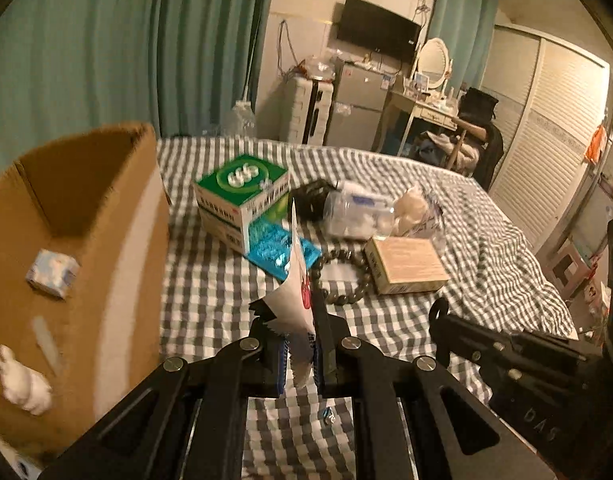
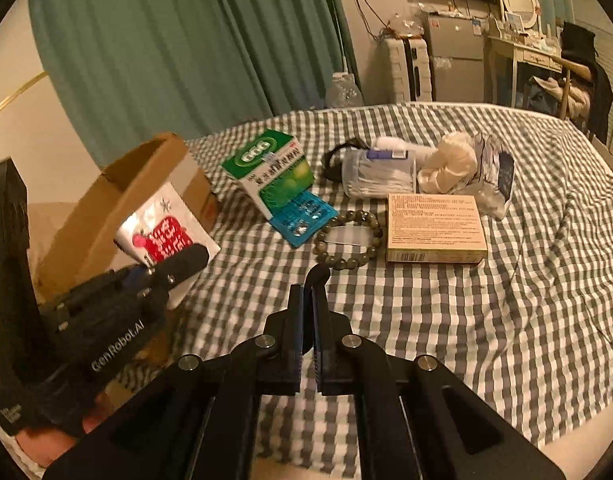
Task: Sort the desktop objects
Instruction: 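Carry the red-and-white packet toward the cardboard box with the left tool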
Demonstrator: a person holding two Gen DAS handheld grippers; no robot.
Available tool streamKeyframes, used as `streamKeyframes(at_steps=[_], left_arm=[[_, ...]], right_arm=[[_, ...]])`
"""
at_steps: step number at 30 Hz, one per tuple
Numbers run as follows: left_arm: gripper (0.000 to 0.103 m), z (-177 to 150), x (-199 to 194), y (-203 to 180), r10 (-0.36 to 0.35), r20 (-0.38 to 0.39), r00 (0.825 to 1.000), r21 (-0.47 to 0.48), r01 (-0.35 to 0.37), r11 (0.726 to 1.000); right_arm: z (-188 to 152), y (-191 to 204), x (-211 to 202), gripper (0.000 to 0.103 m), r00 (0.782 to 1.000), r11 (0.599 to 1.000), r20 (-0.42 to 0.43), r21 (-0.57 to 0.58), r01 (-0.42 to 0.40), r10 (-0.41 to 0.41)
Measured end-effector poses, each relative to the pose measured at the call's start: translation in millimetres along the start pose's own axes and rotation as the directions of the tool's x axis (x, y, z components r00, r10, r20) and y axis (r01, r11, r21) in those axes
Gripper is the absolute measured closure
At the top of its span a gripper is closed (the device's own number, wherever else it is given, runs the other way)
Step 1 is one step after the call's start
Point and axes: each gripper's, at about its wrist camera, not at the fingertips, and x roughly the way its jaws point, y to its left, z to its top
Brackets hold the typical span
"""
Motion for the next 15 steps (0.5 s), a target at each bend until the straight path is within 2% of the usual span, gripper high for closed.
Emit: streamKeyframes(at_steps=[9,15], left_arm=[[0.093,28.9,-57.8,15.1,0.006,0.067,0.998,0.015,-0.007,1.000],[0.093,54.1,-82.4,59.1,0.063,0.083,0.995,0.008,-0.064,0.998]], right_arm=[[6.9,47.6,-37.0,0.099,0.998,0.996,0.041,-0.079,-0.034,0.038],[30.9,94.5,-44.3,0.099,0.994,0.985,0.060,-0.151,-0.083,0.093]])
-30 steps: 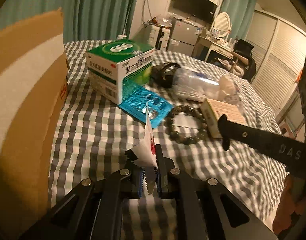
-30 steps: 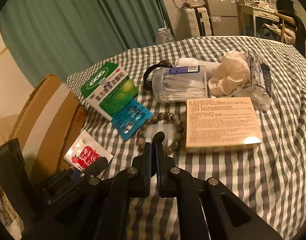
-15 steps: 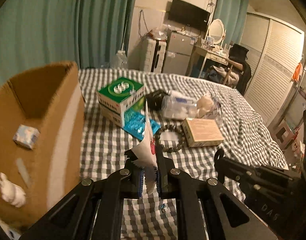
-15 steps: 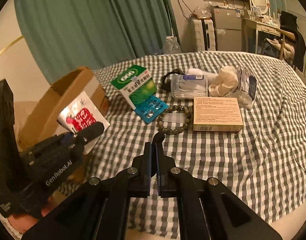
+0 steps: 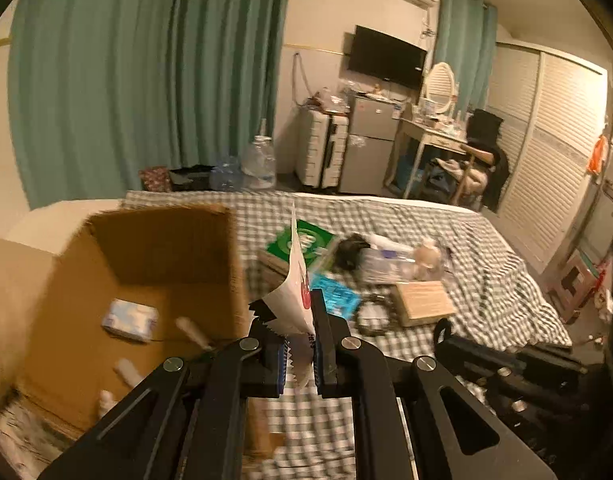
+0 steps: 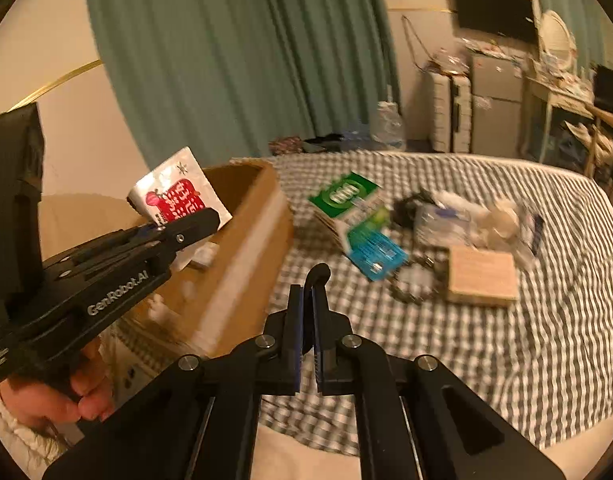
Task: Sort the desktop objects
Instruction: 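Carry the red-and-white packet toward the cardboard box with the left tool, then lower the packet into the box and open the left tool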
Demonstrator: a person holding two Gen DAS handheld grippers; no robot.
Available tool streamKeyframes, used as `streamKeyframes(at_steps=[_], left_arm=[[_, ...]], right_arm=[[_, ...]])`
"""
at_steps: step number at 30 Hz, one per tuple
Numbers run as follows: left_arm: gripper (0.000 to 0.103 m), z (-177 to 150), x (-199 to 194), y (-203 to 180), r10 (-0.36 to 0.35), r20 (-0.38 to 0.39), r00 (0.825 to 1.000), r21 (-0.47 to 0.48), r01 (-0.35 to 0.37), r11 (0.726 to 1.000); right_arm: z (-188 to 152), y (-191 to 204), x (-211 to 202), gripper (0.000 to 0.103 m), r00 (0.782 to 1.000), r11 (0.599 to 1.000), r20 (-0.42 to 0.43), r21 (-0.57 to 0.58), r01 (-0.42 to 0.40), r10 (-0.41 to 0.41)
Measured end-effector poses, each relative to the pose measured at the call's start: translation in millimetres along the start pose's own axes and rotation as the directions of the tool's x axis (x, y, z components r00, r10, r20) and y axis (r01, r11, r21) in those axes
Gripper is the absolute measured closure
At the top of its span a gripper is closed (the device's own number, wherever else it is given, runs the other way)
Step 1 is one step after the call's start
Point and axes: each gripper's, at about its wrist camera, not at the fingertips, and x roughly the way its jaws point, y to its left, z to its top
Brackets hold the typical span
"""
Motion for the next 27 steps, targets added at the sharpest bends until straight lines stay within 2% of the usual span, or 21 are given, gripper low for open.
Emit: streamKeyframes(at_steps=[6,12,17,25,26,27], left_arm=[[0.093,7.2,-12.4,53.4,0.057,0.004,0.998,-0.042,-0.057,0.997],[0.093,2.5,-5.1,100.7,0.111,-0.029,0.993,-0.073,-0.113,0.991],[0.093,-9.3,16.8,132.9,0.134,-0.088,0.987,-0.085,-0.141,0.986],[0.091,-23.2,46.6,157.0,0.144,-0.162,0.976,-0.085,-0.159,0.984],[0.090,-23.5,49.4,157.0,0.148,-0.172,0.974,-0.081,-0.164,0.983],[0.086,-25.0,51.4,157.8,0.160,-0.180,0.971,-0.075,-0.175,0.982]], right_arm=[[28.6,46.5,15.0,0.099,0.996,0.994,0.008,-0.058,-0.089,0.089],[47.1,80.9,51.3,0.099,0.988,0.983,-0.036,-0.110,-0.150,0.147],[56.4,91.1,90.5,0.098,0.984,0.979,-0.087,-0.119,-0.165,0.155],[74.0,94.9,138.0,0.098,0.976,0.980,-0.137,-0.082,-0.179,0.167],[75.9,94.1,140.7,0.097,0.977,0.981,-0.137,-0.075,-0.176,0.165],[77.8,94.3,140.8,0.091,0.977,0.982,-0.137,-0.068,-0.174,0.163]])
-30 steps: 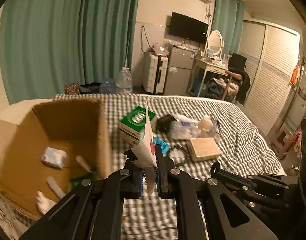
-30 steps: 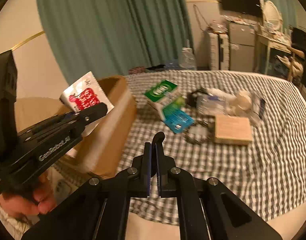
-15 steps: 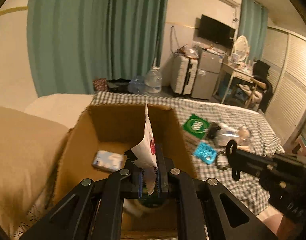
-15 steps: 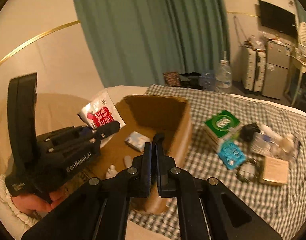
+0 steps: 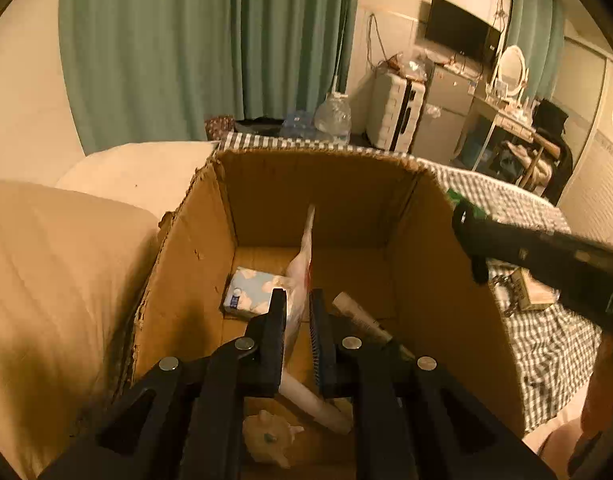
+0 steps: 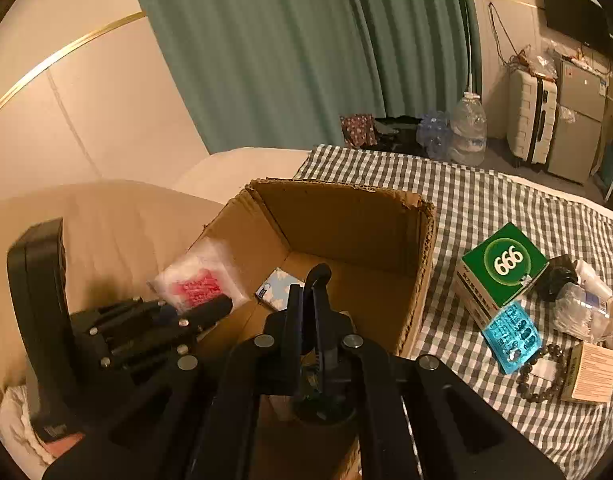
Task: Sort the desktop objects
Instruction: 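Lower the packet into the box and open the left tool, then withdraw both tools from the box back toward the items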
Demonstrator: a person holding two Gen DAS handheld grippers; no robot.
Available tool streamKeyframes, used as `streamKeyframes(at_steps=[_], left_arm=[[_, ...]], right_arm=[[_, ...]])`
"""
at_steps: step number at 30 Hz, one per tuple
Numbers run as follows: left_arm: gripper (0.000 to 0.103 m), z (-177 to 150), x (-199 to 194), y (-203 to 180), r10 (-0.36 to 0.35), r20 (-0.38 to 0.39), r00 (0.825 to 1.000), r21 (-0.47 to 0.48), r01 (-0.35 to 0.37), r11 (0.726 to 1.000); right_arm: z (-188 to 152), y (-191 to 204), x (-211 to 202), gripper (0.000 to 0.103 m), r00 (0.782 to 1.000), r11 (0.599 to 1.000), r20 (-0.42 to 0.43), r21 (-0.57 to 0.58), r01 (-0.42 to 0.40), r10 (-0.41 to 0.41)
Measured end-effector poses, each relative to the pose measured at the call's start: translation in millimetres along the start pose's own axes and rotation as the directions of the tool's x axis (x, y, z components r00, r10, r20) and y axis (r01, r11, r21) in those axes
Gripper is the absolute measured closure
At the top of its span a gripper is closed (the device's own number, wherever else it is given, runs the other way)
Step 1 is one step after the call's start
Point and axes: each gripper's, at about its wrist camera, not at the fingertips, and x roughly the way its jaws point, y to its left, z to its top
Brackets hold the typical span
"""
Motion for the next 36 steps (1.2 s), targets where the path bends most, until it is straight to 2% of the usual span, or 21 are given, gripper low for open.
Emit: streamKeyframes(at_steps=[1,2,3,4,15,16,19,21,25,26,27,31,34,36], left_arm=[[0.073,-0.9,1.3,-0.2,0.006,-0.007,1.000,0.003,-0.006,1.000],[0.051,-2.2,2.4,-0.4,0.010,-0.015,1.000,0.004,-0.010,1.000],[0.043,-3.7,2.8,-0.2,0.014,-0.017,1.000,0.001,-0.014,1.000],[0.040,-6.1,1.4,0.0,0.016,-0.012,1.000,-0.003,-0.016,1.000],[0.038,-5.0,-18.5,-8.1,0.010,-0.002,1.000,-0.031,-0.010,0.999],[0.035,-6.1,-23.0,-11.3,0.009,0.002,1.000,-0.030,-0.009,0.999],[0.016,-5.4,-32.8,-20.4,0.020,0.015,1.000,-0.044,-0.019,0.999],[0.012,-6.3,-37.8,-26.0,0.014,0.025,1.000,-0.055,-0.013,0.998],[0.009,-6.4,-46.4,-51.2,-0.001,0.027,1.000,-0.062,0.003,0.998],[0.009,-5.8,-48.6,-57.8,-0.006,0.031,1.000,-0.061,0.007,0.998],[0.008,-5.1,-50.4,-65.5,-0.012,0.035,0.999,-0.057,0.014,0.998],[0.004,-7.8,-57.2,-106.8,-0.048,0.055,0.997,-0.036,0.050,0.998],[0.004,-10.5,-57.3,-139.2,-0.088,0.063,0.994,-0.016,0.089,0.996],[0.004,-14.1,-55.7,-161.8,-0.111,0.063,0.992,0.004,0.111,0.994]], right_arm=[[1.4,-2.0,1.4,0.085,1.000,1.000,-0.006,0.012,-0.007,0.007],[2.2,-2.9,2.4,0.072,1.000,1.000,-0.012,0.024,-0.019,0.019],[2.3,-5.1,1.3,0.067,1.000,0.999,-0.008,0.038,-0.024,0.024],[2.2,-5.8,-0.6,0.067,1.000,0.999,-0.002,0.040,-0.020,0.020],[-2.2,-15.2,-36.3,0.066,0.999,0.998,0.035,0.052,0.029,-0.030],[-4.8,-18.0,-42.1,0.066,0.999,0.998,0.038,0.056,0.035,-0.038],[-13.7,-27.9,-57.1,0.066,0.997,0.996,0.050,0.070,0.062,-0.065],[-22.6,-38.3,-68.4,0.065,0.993,0.992,0.055,0.076,0.103,-0.107],[-44.5,-73.6,-96.2,0.056,0.972,0.969,0.068,0.118,0.215,-0.224],[-50.6,-83.5,-103.6,0.051,0.967,0.963,0.068,0.131,0.237,-0.247],[-58.9,-98.0,-114.1,0.046,0.957,0.951,0.070,0.153,0.269,-0.282],[-84.8,-138.1,-143.6,0.037,0.914,0.903,0.074,0.203,0.378,-0.399],[-107.8,-170.4,-161.8,0.031,0.887,0.865,0.067,0.265,0.426,-0.457],[-123.8,-191.9,-168.1,0.025,0.878,0.841,0.054,0.321,0.435,-0.475]])
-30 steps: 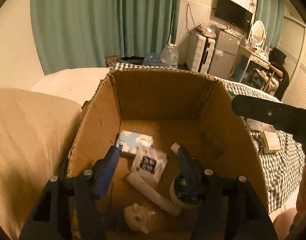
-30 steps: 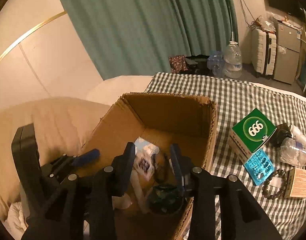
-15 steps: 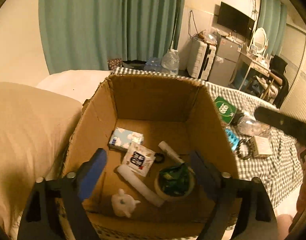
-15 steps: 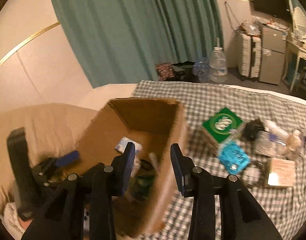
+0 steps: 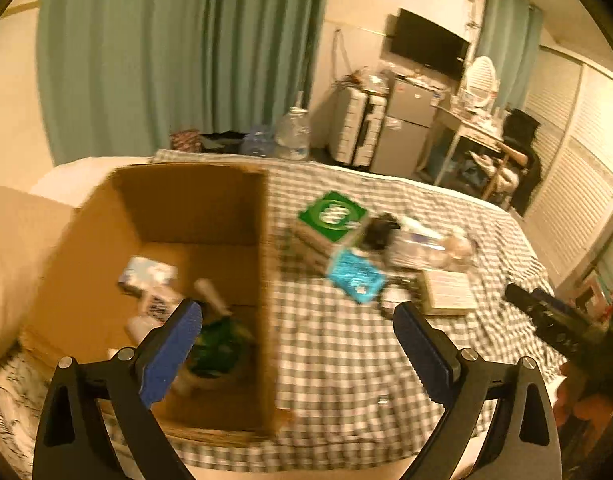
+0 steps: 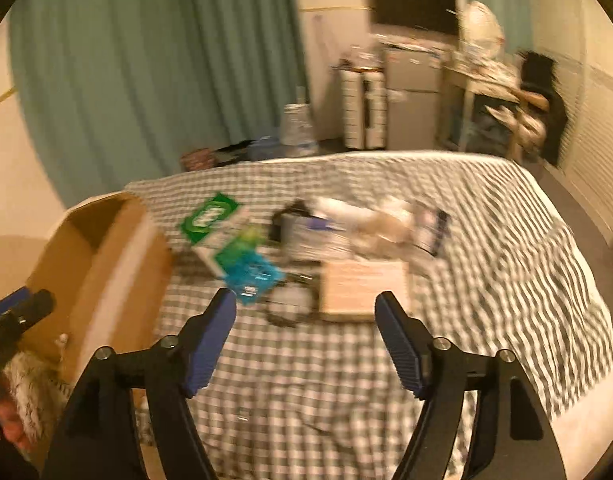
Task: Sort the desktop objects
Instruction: 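Withdraw both tools from the box back toward the items, then grasp the dark bead bracelet with the left tool while the right tool grasps the cotton-swab jar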
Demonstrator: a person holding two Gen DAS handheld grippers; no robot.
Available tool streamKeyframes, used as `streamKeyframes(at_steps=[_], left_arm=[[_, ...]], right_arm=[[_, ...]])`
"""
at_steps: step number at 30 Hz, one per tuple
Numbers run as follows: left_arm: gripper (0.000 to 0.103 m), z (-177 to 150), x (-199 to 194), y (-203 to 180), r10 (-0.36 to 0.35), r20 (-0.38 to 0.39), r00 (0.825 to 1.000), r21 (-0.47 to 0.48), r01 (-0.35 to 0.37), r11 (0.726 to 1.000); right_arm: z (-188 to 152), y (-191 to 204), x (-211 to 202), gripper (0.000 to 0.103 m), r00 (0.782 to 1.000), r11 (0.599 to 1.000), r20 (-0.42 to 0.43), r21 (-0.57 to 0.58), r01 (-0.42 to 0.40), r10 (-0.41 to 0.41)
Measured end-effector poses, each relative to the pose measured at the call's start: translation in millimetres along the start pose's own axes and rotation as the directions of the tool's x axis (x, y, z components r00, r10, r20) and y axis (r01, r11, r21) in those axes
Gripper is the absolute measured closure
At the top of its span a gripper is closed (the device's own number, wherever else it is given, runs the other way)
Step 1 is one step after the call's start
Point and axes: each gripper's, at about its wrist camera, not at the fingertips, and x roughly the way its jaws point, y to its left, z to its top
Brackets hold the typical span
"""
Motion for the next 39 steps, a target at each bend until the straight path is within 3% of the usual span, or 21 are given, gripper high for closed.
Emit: streamKeyframes(at_steps=[6,11,23,28,33,34,35,36,37,38,39], left_arm=[[0.003,-17.0,24.0,-60.5,-0.036,-0.027,0.999,0.072,0.038,0.997],[0.003,-33.8,67.3,-90.8,-0.033,-0.102,0.994,0.101,0.044,0.994],[0.003,-52.6,185.9,-111.5,-0.041,-0.207,0.978,0.082,0.059,0.995],[0.003,-54.3,222.2,-122.2,-0.037,-0.229,0.973,0.125,0.067,0.990],[0.004,-54.0,239.7,-130.2,-0.033,-0.184,0.982,0.184,0.068,0.981],[0.010,-53.1,240.7,-130.6,-0.041,-0.171,0.984,0.192,0.074,0.979],[0.032,-52.5,240.5,-130.2,-0.052,-0.151,0.987,0.198,0.081,0.977],[0.043,-51.8,239.2,-130.2,-0.064,-0.139,0.988,0.209,0.093,0.974],[0.061,-51.1,236.4,-129.9,-0.082,-0.129,0.988,0.222,0.109,0.969],[0.072,-50.5,234.9,-128.1,-0.085,-0.123,0.989,0.225,0.111,0.968],[0.074,-50.1,233.2,-124.9,-0.090,-0.119,0.989,0.216,0.115,0.970]], right_arm=[[-23.4,-45.2,19.4,0.021,0.999,0.996,-0.031,0.087,0.025,-0.022],[-35.9,-66.0,34.2,0.021,0.998,0.990,-0.037,0.130,0.045,-0.040],[-30.6,-96.1,90.4,0.021,0.996,0.981,-0.075,0.180,0.064,-0.052],[-18.5,-108.0,113.0,0.021,0.995,0.981,-0.069,0.178,0.081,-0.070],[-3.7,-115.3,128.9,0.021,0.998,0.980,-0.044,0.190,0.055,-0.048],[0.6,-113.7,132.1,0.021,0.999,0.982,-0.035,0.187,0.038,-0.032],[3.7,-111.2,135.2,0.021,0.999,0.983,-0.031,0.180,0.027,-0.022],[6.8,-107.9,138.2,0.021,1.000,0.985,-0.025,0.170,0.021,-0.017],[9.9,-103.2,141.3,0.021,1.000,0.988,-0.020,0.157,0.016,-0.013],[12.7,-97.4,144.6,0.021,1.000,0.990,-0.019,0.141,0.005,-0.002],[14.3,-93.9,146.8,0.021,1.000,0.991,-0.021,0.133,-0.004,0.007]])
